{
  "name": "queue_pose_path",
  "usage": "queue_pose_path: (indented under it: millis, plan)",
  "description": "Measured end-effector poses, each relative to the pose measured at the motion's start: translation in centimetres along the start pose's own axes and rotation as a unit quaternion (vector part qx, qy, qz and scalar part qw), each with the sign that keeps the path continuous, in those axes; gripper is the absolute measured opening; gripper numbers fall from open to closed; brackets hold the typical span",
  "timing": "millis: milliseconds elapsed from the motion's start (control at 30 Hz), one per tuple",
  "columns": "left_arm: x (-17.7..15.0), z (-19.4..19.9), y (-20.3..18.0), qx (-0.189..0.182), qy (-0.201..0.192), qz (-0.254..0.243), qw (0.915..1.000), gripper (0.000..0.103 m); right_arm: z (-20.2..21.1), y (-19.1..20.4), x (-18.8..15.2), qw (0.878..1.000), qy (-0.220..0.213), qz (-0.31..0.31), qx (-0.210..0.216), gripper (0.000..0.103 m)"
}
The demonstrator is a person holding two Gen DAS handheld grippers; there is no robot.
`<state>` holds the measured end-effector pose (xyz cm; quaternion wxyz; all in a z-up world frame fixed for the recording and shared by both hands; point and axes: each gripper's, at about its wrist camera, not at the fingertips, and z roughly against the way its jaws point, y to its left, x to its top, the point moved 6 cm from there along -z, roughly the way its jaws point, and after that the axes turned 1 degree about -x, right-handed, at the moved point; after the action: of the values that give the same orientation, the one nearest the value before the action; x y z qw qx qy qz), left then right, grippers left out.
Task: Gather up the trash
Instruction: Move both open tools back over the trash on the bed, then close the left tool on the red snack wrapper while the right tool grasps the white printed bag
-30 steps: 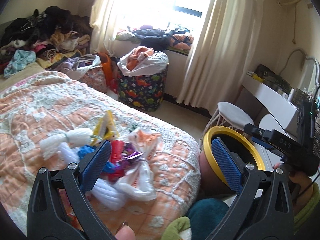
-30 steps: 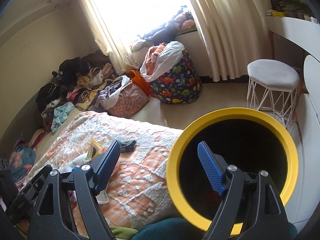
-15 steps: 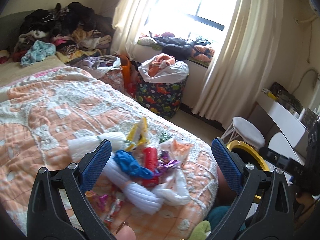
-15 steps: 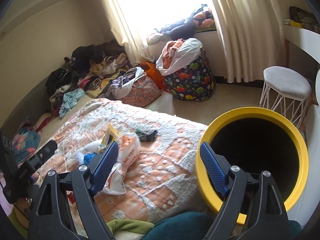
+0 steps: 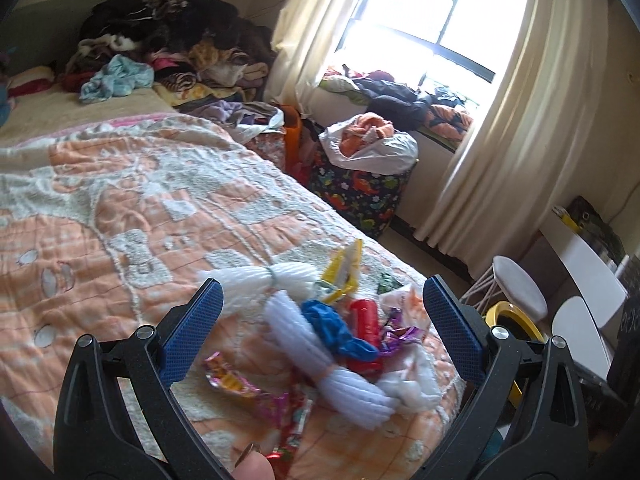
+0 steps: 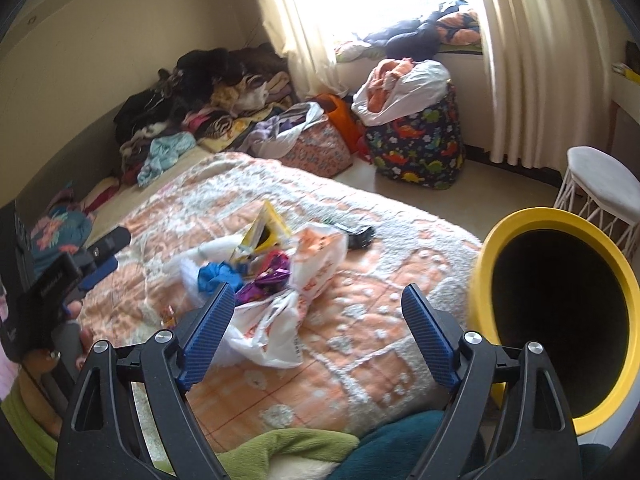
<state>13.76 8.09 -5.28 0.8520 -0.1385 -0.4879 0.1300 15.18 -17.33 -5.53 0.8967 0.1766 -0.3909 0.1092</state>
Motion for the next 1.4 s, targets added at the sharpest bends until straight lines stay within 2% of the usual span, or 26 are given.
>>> queue_pose_path:
  millis: [200, 433, 700, 933, 1167, 1400]
  plan:
    - [-0.2, 0.3, 2.7, 0.018, 0.006, 0.015, 0.9997, 0.092, -1.5, 2.1, -0.8, 1.000, 0.022, 0.020, 0.007, 0.083]
    - [-1.8, 0.6, 5.4, 0.030, 0.034, 0.022, 0.9987, 0.092, -3.4, 3.2, -1.7, 0.998, 0.047, 0.032, 0.005, 0.083]
    - [-4.9, 0.8, 5.7, 0.011, 0.082, 0.006, 0.9966, 0.092, -5.5, 3.1, -2.6, 0.997, 0.076, 0.026, -0.003, 0.083]
    - [-7.9, 0.4, 3.8, -0.029, 0.129, -0.025, 0.9910, 0.092, -7.5, 3.6, -3.2, 0.994, 0.103, 0.019, 0.006, 0.082]
    - [-9.5, -0.5, 2.5, -0.052, 0.167, -0.050, 0.9833, 0.077, -8.9, 3.9, -3.8, 0.991, 0.127, 0.001, 0.033, 0.072]
    - [-11.4, -1.3, 1.9, -0.051, 0.200, -0.059, 0.9767, 0.056, -9.5, 3.4, -4.4, 0.987, 0.144, -0.025, 0.067, 0.052]
